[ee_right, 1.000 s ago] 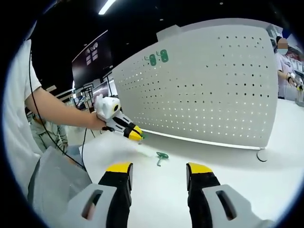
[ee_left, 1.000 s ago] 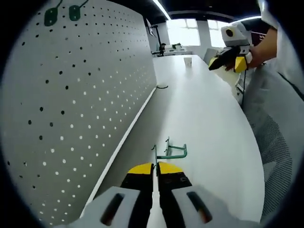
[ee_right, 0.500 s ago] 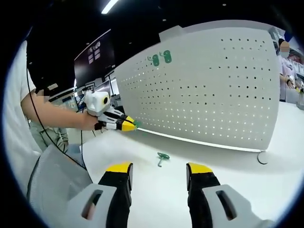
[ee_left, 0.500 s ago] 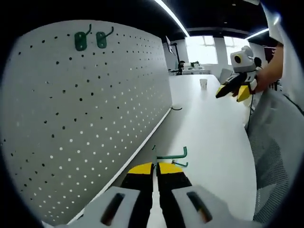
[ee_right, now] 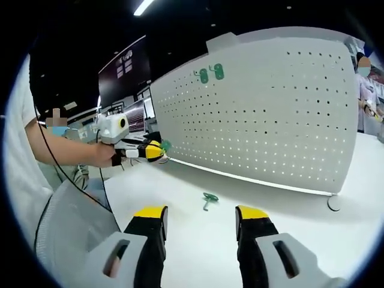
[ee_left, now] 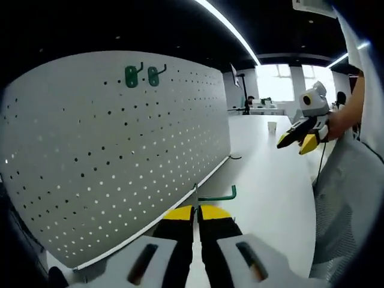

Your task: Insert the hook assembly into the mounting plate slot until the hook locks in place.

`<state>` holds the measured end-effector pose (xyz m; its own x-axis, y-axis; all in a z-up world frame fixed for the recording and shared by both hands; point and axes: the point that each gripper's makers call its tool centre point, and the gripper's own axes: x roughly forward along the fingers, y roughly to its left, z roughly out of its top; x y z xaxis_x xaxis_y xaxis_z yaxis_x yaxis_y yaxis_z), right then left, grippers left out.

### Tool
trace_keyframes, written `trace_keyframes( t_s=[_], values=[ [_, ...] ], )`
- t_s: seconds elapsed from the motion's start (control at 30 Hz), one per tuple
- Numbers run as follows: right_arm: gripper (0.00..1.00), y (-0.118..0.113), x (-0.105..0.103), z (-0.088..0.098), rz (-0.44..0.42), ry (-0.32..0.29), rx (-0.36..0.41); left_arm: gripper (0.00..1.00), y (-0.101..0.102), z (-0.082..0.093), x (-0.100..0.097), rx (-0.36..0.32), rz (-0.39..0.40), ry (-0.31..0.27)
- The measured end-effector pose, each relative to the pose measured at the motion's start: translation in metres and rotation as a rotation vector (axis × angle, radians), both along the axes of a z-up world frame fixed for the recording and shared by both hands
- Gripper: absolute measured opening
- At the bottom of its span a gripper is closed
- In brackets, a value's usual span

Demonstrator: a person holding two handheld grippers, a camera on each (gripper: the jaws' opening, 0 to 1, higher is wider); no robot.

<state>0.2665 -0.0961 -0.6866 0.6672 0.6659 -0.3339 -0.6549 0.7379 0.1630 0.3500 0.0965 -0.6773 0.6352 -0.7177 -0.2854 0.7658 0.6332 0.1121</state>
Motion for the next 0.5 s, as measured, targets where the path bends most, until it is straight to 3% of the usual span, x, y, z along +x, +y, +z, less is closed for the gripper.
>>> trace_keyframes(
  t_s=[0.5],
  values=[
    [0.44,-0.001,-0.002,0.004,0.005,-0.011,-0.001,0.02,-0.003,0.015,-0.016,-0.096,0.055,-0.026]
  ],
)
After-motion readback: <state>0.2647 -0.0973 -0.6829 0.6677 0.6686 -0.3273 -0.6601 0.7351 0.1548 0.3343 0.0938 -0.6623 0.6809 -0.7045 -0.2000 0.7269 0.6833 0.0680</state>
